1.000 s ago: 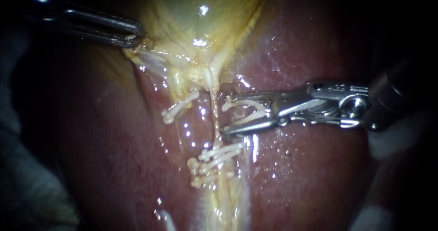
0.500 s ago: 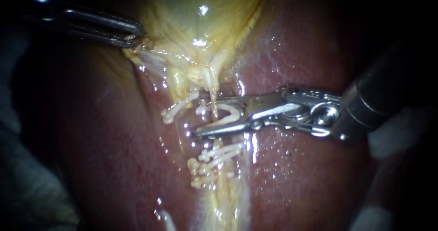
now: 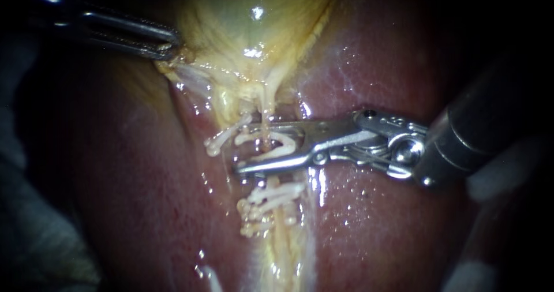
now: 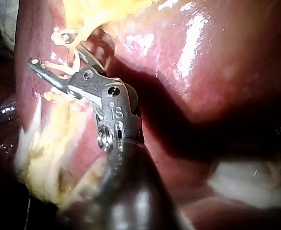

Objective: Clipping third clip right tube

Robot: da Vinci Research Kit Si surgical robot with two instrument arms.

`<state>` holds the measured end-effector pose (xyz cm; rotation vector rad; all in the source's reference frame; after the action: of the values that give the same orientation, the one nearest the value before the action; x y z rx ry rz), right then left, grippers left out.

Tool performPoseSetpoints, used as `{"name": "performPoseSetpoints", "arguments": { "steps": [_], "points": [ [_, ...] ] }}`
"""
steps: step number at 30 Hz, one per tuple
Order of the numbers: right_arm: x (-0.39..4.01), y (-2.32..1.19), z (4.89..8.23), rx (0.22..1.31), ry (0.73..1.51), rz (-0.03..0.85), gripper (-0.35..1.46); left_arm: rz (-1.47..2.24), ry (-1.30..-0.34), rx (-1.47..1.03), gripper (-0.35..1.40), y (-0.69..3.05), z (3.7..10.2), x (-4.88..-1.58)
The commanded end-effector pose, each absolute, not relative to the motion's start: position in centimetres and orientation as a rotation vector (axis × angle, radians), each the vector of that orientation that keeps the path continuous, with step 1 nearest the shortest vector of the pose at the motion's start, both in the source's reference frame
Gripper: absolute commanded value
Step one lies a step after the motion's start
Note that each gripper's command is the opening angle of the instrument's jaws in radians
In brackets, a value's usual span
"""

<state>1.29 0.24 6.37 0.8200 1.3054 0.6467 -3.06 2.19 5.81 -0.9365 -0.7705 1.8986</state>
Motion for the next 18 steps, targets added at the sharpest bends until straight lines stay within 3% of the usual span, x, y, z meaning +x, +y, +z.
{"name": "performPoseSetpoints", "arguments": {
  "steps": [1, 12, 18],
  "points": [
    [1.29, 0.26, 6.36, 0.821, 1.312, 0.649, 0.47, 1.899, -0.770, -0.936, -0.35, 2.19, 5.80, -3.06],
    [1.21, 0.33, 6.29, 0.845, 1.318, 0.664, 0.16, 1.898, -0.770, -0.936, -0.35, 2.19, 5.80, -3.06],
    [1.12, 0.32, 6.30, 0.853, 1.316, 0.665, -0.35, 1.898, -0.770, -0.936, -0.35, 2.19, 5.80, -3.06]
  ]
}}
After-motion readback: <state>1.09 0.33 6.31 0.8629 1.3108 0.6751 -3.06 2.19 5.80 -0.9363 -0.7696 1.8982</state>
